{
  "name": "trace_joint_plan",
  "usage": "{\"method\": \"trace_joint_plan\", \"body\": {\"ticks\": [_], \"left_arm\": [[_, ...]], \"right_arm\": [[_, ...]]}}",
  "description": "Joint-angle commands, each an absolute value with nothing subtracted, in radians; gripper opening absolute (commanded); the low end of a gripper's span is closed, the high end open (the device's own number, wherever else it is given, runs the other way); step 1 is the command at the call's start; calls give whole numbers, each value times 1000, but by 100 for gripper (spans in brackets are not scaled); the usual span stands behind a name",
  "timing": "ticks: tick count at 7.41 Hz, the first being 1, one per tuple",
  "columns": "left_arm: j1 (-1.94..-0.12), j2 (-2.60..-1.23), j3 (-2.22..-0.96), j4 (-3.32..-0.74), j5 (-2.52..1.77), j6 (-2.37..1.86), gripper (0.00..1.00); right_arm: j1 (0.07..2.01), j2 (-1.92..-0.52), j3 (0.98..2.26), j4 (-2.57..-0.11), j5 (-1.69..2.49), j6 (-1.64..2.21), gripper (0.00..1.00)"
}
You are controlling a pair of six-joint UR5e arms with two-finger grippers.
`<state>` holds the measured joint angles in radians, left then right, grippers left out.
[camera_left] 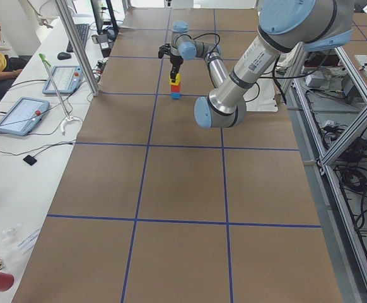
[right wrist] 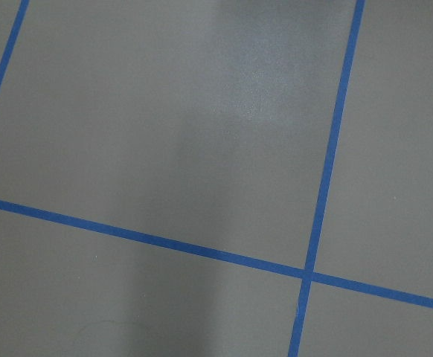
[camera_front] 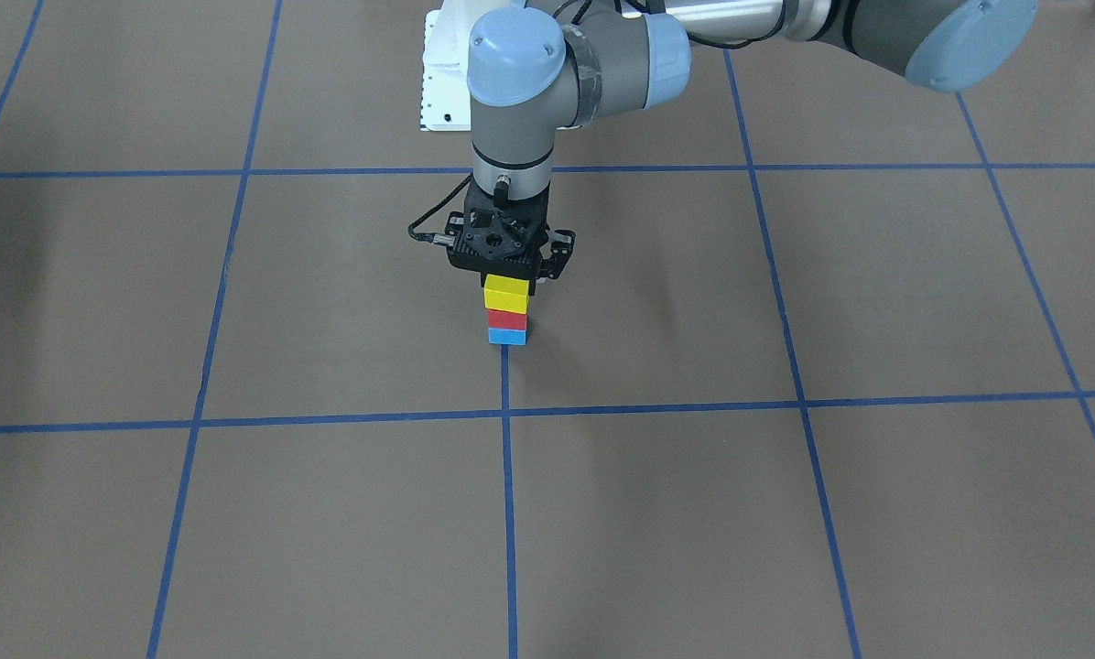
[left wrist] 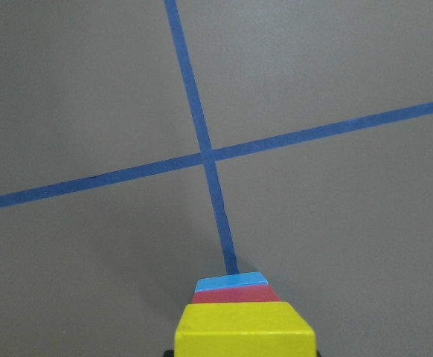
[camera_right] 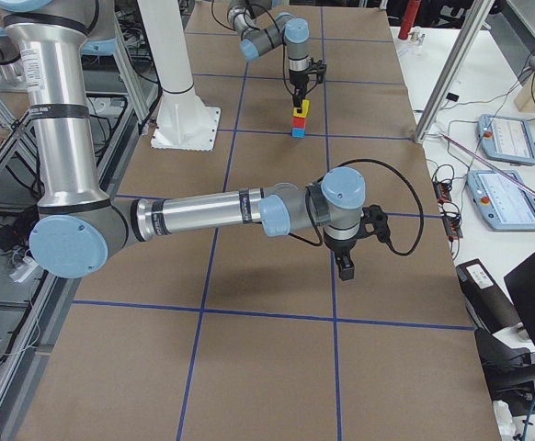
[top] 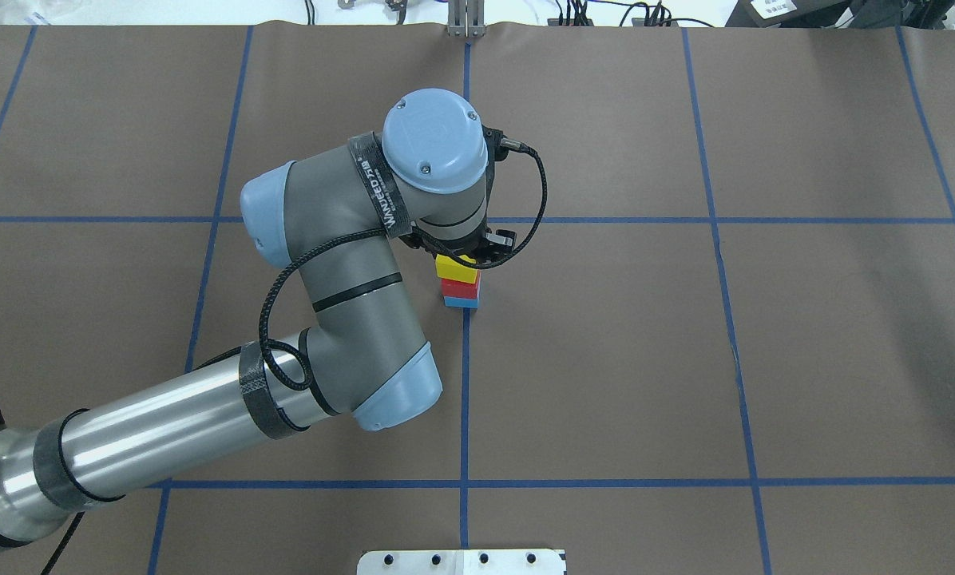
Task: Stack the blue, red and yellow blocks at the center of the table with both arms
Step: 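Lower the yellow cube onto the red cube and open the left gripper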
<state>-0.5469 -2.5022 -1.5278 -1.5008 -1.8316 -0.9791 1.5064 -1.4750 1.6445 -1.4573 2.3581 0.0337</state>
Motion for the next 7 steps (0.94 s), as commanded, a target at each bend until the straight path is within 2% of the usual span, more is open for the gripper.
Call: {"method": "trace_joint_plan", "body": {"ticks": [1,3,4,6,7], "left_arm": [[-537,-2502,-1528,-1500,-1830,-983,99],[-537,-2502,-1529,-1500,-1832,-985,99],[-538,-2499,-1573,-1496,-1835,-982,99],[-590,-2392,-1809,-1421,-1842,-936,99],[-667,-2296,-1956,-1311,-1903,-791,99]], "right_arm": [[1506,-1476,1644,-1457,2358,34,100],[1506,-1476,1644,-1457,2358,34,100],[1506,-1476,1643,-1457,2358,34,100],[1506,-1476,1643,-1457,2358,32,100],[1506,-1476,1643,-1457,2362,32,100]]}}
